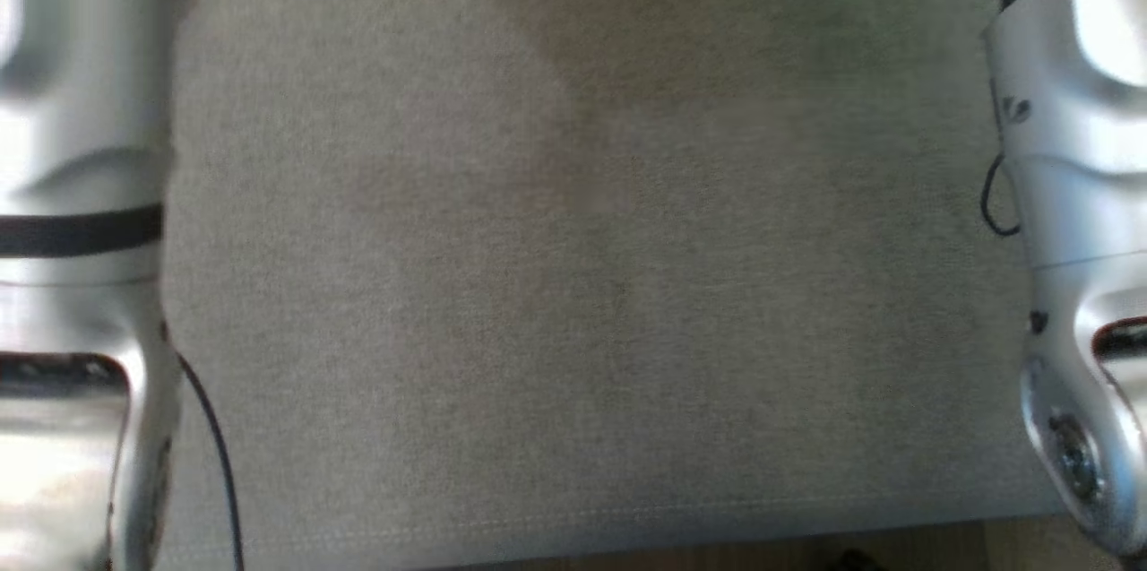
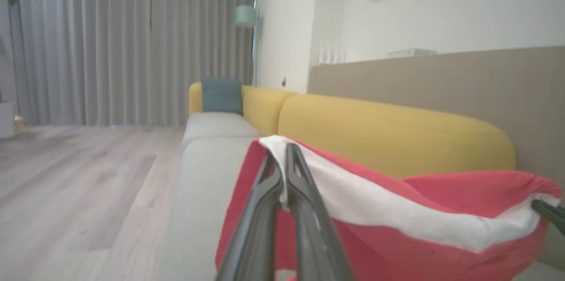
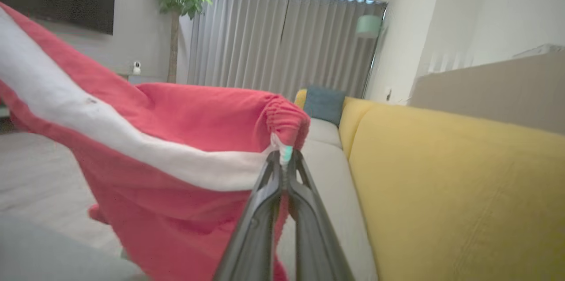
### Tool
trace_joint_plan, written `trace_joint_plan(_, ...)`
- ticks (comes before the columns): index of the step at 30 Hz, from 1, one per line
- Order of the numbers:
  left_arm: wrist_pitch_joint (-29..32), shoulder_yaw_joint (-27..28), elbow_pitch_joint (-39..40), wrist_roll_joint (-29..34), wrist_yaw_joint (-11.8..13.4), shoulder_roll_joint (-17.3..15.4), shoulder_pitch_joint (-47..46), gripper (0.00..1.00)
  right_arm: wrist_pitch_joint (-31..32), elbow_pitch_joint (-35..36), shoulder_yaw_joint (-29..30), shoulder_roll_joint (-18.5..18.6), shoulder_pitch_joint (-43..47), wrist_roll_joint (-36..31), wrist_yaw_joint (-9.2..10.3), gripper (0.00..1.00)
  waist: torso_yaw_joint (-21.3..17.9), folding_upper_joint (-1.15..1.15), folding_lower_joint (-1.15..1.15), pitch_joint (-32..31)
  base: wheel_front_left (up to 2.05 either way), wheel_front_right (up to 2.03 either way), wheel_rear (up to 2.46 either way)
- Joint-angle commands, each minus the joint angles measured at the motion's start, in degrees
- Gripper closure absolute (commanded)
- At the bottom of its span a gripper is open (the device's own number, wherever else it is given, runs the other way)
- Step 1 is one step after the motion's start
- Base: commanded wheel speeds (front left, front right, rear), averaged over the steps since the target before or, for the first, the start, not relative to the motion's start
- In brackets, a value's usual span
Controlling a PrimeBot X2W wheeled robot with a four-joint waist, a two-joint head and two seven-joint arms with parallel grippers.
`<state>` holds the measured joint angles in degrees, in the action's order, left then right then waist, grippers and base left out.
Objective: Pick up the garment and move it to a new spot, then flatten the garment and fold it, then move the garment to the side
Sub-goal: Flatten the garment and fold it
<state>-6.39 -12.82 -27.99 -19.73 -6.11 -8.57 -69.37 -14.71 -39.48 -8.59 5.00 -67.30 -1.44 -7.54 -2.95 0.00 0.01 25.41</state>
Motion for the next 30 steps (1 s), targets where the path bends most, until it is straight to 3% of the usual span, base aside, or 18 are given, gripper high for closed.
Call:
trace_joint_plan(1,-1.74,0.33,-1.65,-0.16,-0.23,-1.67,0.17,1.00,-0.27,0.39,0.29,-1.90,1.22,-0.84,0.05,1.00,1.85,0.00,-0.01,3.27,0.00,0.00,0.00)
trace_joint_plan(7,-6.39,-0.14,-8.09,-2.14,-0.79,-0.91,5.50,1.00,-0.28,-0.84,0.08,-2.09,7.85,-1.41,0.05,1.00,2.30,0.00,-0.01,4.90,0.00,0.00,0.00)
trace_joint_plan(14,-8.27,0.74,-7.01,-5.29,-1.17,-0.89,12.63,1.00,-0.29,3.54,0.72,-2.11,14.48,3.50,0.05,1.00,1.24,0.00,-0.01,3.65,0.00,0.00,0.00)
trace_joint_plan(24,-8.59,4.88,9.26,-8.60,-1.32,-2.11,33.23,1.00,-0.29,15.08,-3.17,-2.12,29.07,11.04,0.05,1.00,-0.77,0.00,-0.01,-2.68,0.00,0.00,0.00)
trace_joint_plan(30,-8.60,7.09,20.19,-8.54,-0.87,-1.52,48.32,1.00,-0.29,20.97,-5.13,-2.12,39.79,10.94,0.05,1.00,-0.47,0.00,-0.01,-8.18,0.00,0.00,0.00)
